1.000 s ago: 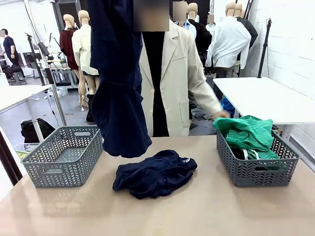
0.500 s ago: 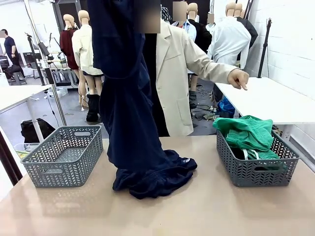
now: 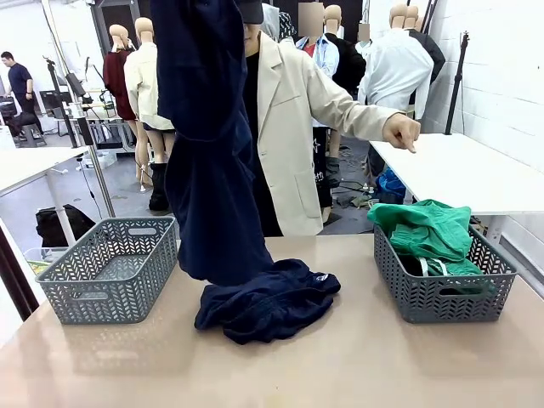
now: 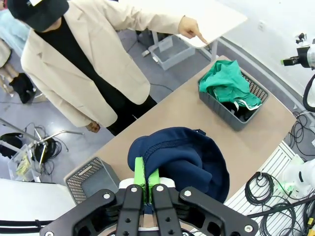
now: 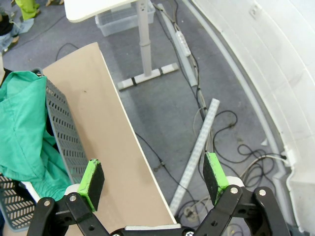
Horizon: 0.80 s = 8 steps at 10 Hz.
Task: Sort the tops and bottoms.
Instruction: Sort the clothes according to human instructions.
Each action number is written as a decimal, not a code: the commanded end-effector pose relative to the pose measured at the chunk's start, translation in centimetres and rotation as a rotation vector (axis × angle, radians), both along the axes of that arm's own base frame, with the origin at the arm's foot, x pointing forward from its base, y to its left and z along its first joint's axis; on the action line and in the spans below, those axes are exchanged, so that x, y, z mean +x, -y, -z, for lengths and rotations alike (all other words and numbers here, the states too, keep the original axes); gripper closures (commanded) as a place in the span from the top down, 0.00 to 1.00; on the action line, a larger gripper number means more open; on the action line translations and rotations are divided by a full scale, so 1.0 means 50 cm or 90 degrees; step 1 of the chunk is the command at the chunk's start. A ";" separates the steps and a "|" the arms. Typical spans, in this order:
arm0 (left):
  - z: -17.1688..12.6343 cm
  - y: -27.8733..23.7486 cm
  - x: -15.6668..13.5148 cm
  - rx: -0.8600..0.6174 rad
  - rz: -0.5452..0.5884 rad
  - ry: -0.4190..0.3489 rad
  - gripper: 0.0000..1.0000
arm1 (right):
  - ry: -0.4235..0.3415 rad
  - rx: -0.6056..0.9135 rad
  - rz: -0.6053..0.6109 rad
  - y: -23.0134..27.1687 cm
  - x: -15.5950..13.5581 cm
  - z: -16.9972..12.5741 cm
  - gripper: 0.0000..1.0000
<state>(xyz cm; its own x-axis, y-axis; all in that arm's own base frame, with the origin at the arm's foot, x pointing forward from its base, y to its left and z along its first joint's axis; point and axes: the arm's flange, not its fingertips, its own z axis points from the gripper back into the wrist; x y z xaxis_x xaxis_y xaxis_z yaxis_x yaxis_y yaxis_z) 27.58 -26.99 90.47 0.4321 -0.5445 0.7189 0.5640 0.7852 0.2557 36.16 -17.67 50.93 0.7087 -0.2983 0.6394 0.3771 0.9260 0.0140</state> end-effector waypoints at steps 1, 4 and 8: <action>-0.005 -0.006 -0.007 0.002 0.001 0.009 0.00 | 0.001 0.007 0.007 -0.001 0.000 0.004 1.00; -0.005 -0.006 -0.007 0.002 0.001 0.009 0.00 | 0.001 0.007 0.007 -0.001 0.000 0.004 1.00; -0.005 -0.006 -0.007 0.002 0.001 0.009 0.00 | 0.001 0.007 0.007 -0.001 0.000 0.004 1.00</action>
<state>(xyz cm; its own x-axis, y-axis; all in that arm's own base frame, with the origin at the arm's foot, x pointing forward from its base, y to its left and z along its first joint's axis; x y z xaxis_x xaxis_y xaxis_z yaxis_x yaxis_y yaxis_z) 27.58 -26.99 90.47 0.4320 -0.5445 0.7189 0.5640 0.7852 0.2558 36.16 -17.67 50.93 0.7087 -0.2983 0.6394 0.3771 0.9261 0.0140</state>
